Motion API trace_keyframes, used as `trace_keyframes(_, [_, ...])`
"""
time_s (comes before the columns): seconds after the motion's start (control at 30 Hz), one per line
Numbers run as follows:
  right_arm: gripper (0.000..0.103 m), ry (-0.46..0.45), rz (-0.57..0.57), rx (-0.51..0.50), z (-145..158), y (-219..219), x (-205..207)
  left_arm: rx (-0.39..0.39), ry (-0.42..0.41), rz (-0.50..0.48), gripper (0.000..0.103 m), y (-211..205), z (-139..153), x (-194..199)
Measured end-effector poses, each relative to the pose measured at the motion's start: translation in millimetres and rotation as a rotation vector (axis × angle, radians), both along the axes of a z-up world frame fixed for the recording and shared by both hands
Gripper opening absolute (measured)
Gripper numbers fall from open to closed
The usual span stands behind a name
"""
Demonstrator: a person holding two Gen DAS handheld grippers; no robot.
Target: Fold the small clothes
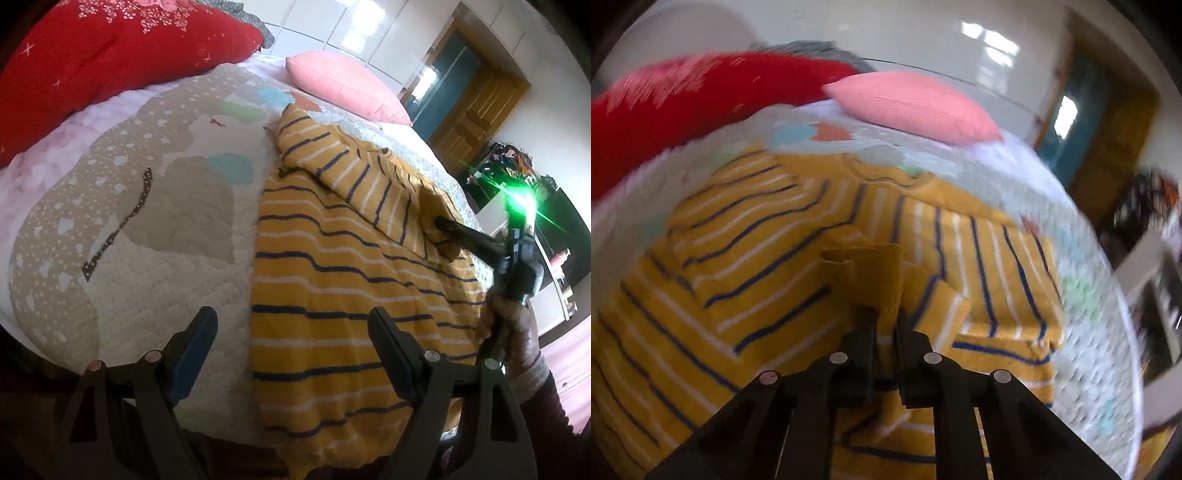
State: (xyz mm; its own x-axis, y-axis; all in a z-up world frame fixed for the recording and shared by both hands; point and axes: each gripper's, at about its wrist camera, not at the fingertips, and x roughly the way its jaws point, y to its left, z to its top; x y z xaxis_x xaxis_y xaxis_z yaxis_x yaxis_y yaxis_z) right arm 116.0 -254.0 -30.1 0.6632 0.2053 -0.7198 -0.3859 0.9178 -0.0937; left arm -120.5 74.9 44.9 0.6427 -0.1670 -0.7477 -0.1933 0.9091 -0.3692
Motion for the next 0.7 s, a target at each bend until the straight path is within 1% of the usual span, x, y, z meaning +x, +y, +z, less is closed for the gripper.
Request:
trace_keyframes(0.07, [0.007, 0.018, -0.080, 0.084, 3.9, -28.9, 4.7, -0.002, 0.001, 0.006, 0.082, 3.4, -1.4, 0.2])
trace_keyframes(0.1, [0.007, 0.037, -0.153, 0.147, 4.4, -53.3, 9.9, -0.006, 0.006, 0.008, 0.082, 4.5, -3.0, 1.2])
trace_keyframes(0.13, [0.007, 0.057, -0.208, 0.182, 2.6, -72.6, 13.0, -0.011, 0.011, 0.011, 0.082, 5.0, -4.7, 2.2])
trace_keyframes(0.23, [0.008, 0.111, -0.324, 0.235, -5.7, -112.0, 16.5, -0.025, 0.013, 0.004, 0.082, 1.4, -6.3, 2.1])
trace_keyframes(0.27, [0.012, 0.117, -0.338, 0.246, -6.0, -118.6, 15.0, -0.023, 0.011, -0.001, 0.082, -0.5, -6.1, 2.4])
trace_keyframes(0.3, [0.025, 0.124, -0.355, 0.278, -5.8, -128.8, 9.8, -0.016, 0.012, -0.007, 0.082, -3.2, -6.1, 2.5])
trace_keyframes(0.33, [0.032, 0.126, -0.361, 0.294, -4.2, -131.4, 7.7, -0.008, 0.014, -0.015, 0.082, -6.7, -6.4, 2.9])
trace_keyframes(0.37, [0.047, 0.126, -0.358, 0.326, -2.2, -137.3, 1.5, -0.005, 0.016, -0.019, 0.082, -8.8, -6.6, 3.1])
trace_keyframes(0.4, [0.059, 0.125, -0.344, 0.377, 0.6, -145.2, -8.6, -0.003, 0.018, -0.024, 0.082, -10.8, -7.0, 3.6])
trace_keyframes(0.47, [0.063, 0.132, -0.323, 0.425, 4.2, -153.9, -24.2, 0.002, 0.025, -0.031, 0.082, -14.3, -8.7, 4.6])
trace_keyframes(0.53, [0.063, 0.158, -0.293, 0.448, 4.4, -161.5, -38.5, 0.000, 0.035, -0.035, 0.082, -17.1, -11.0, 6.0])
trace_keyframes(0.63, [0.064, 0.189, -0.274, 0.443, 2.7, -166.8, -56.5, 0.000, 0.037, -0.040, 0.082, -21.5, -14.7, 7.1])
trace_keyframes(0.7, [0.067, 0.220, -0.270, 0.437, -2.4, -171.0, -67.0, 0.016, 0.039, -0.039, 0.083, -25.2, -17.6, 7.8])
